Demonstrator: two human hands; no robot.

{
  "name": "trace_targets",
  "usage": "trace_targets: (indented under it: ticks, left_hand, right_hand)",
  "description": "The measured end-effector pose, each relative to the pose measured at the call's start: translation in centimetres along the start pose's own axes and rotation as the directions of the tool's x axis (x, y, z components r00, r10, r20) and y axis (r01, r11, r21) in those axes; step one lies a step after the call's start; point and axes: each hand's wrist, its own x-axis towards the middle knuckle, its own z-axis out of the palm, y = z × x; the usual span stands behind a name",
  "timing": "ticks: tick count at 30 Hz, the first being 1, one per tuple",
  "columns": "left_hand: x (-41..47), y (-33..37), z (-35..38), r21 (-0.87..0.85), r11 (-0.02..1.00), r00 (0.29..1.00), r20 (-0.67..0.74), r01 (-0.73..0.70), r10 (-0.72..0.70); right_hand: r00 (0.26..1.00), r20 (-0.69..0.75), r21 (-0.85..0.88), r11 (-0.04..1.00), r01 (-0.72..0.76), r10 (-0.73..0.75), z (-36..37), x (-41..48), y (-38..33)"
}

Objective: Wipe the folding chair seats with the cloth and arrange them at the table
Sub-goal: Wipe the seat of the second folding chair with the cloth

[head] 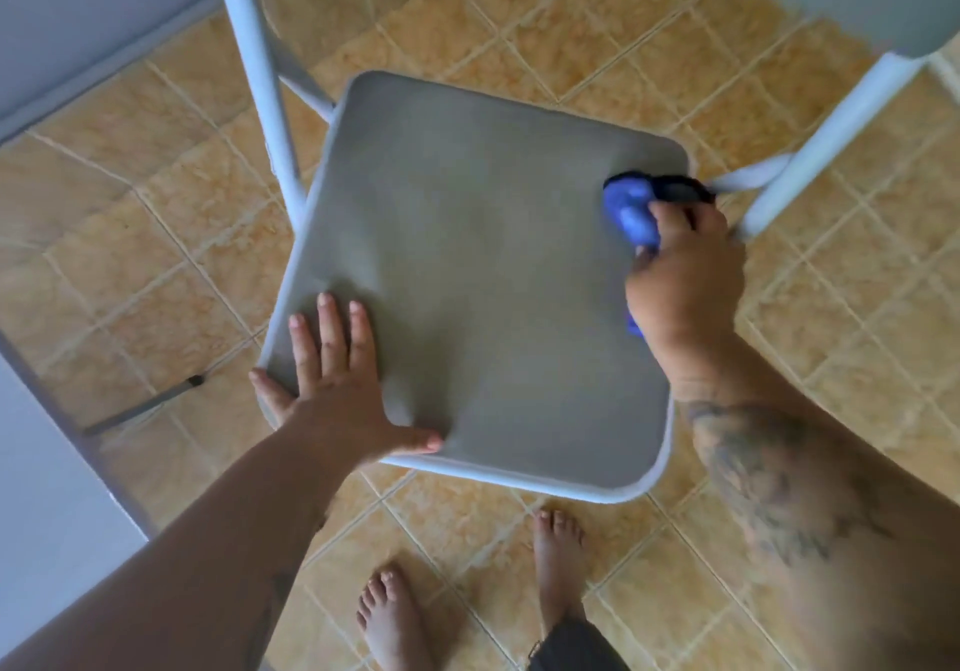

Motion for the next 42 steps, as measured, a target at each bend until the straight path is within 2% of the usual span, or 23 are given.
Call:
trace_targets:
  ticks: [2,3,6,7,9,11,12,13,15,16,17,18,21,24,27,31,33,36,37,38,39,40,42]
  left_hand:
    - [0.1,0.1,0.0,0.005,1.0,1.0,0.006,0.014,-0.014]
    - [0.2,0.1,-0.1,0.003,1.0,1.0,0.015,0.019,-0.019]
    - [0.3,0.1,-0.3,-0.006,1.0,0.999,0.028,0.021,-0.021]
    - [0.3,0.1,-0.4,-0.005,1.0,0.999,0.037,0.021,-0.021]
    - [0.2,0.2,-0.4,-0.006,1.0,0.999,0.043,0.02,-0.019]
    - [0.3,0.2,-0.2,-0.014,1.0,0.999,0.036,0.012,-0.011]
    - [0.4,0.1,-0.2,-0.018,1.0,0.999,0.035,0.006,-0.006]
    - [0.5,0.1,-0.1,-0.025,1.0,0.999,0.04,0.002,-0.002]
    - [0.6,-0.1,0.0,-0.041,0.999,0.999,0.052,-0.005,0.007]
    - [0.6,-0.2,0.0,-0.045,0.999,0.998,0.054,-0.01,0.012]
    - [0.7,-0.3,0.1,-0.047,0.999,0.998,0.056,-0.015,0.017]
    - [0.7,-0.3,0.1,-0.05,0.999,0.998,0.06,-0.017,0.02]
    - [0.8,-0.4,0.1,-0.056,0.998,0.998,0.066,-0.014,0.018]
    - [0.9,-0.3,0.1,-0.05,0.999,0.997,0.079,-0.007,0.011]
    - [1.0,-0.3,0.2,-0.054,0.999,0.997,0.08,0.0,0.004]
    - [1.0,-0.3,0.5,-0.064,0.998,0.999,0.054,-0.002,0.005]
    - [0.9,-0.1,0.6,-0.072,0.997,0.999,0.04,-0.001,0.004]
    - [0.8,-0.2,1.0,-0.072,0.997,1.0,-0.013,-0.009,0.008]
    - [0.9,-0.3,1.0,-0.069,0.998,0.999,-0.038,-0.013,0.01]
    - [1.0,-0.4,0.9,-0.068,0.998,0.998,-0.061,-0.017,0.013]
    - [0.9,-0.4,1.1,-0.066,0.998,0.997,-0.076,-0.022,0.017]
    - [0.9,-0.4,1.2,-0.065,0.997,0.995,-0.093,-0.029,0.023]
    - [0.7,-0.5,1.4,-0.065,0.997,0.992,-0.123,-0.04,0.032]
  right_hand:
    - [0.993,0.002,0.032,0.993,-0.114,0.114,1.1,2.2,-5.4]
    - [0.995,0.036,0.05,0.994,-0.095,0.093,1.4,2.2,-8.4]
    - [0.959,0.104,0.11,0.961,0.253,-0.264,2.1,-0.6,-15.0]
    - [0.894,0.13,0.123,0.902,0.414,-0.428,2.1,-2.2,-15.4]
    - [0.687,0.16,0.173,0.705,0.687,-0.709,2.2,-3.8,-13.2]
    - [0.539,0.144,0.135,0.556,0.82,-0.83,1.8,-2.9,-8.9]
    - [0.555,0.138,0.061,0.567,0.822,-0.82,1.5,-1.6,-6.6]
    - [0.65,0.108,-0.024,0.651,0.758,-0.753,1.4,0.4,-4.6]
    - [0.926,-0.001,-0.049,0.925,0.378,-0.378,0.7,4.9,-2.2]
    - [0.993,-0.022,0.007,0.993,0.12,-0.12,0.4,6.9,-2.4]
    - [0.997,-0.001,0.042,0.996,-0.078,0.078,0.2,8.5,-3.5]
    - [0.984,0.033,0.035,0.984,-0.176,0.175,0.2,9.6,-5.4]
    - [0.99,0.052,0.088,0.987,-0.134,0.13,1.2,11.5,-12.6]
    - [0.983,0.127,0.157,0.981,0.115,-0.135,2.5,10.9,-20.5]
    - [0.866,0.132,0.104,0.876,0.471,-0.482,3.3,7.5,-25.1]
    - [0.732,0.154,0.191,0.747,0.637,-0.664,3.7,7.4,-23.3]
    - [0.579,0.136,0.194,0.595,0.78,-0.804,3.6,6.2,-21.0]
    - [0.279,0.148,0.206,0.306,0.93,-0.949,3.6,4.1,-14.9]
    - [0.237,0.145,0.185,0.262,0.947,-0.961,3.1,4.3,-12.3]
    - [0.275,0.131,0.136,0.292,0.947,-0.953,2.7,5.1,-9.5]
    - [0.401,0.097,0.081,0.409,0.909,-0.911,2.3,5.7,-6.5]
    - [0.578,0.059,0.043,0.58,0.813,-0.814,1.7,6.2,-3.9]
    - [0.897,0.006,0.008,0.897,0.441,-0.441,0.4,4.9,-1.2]
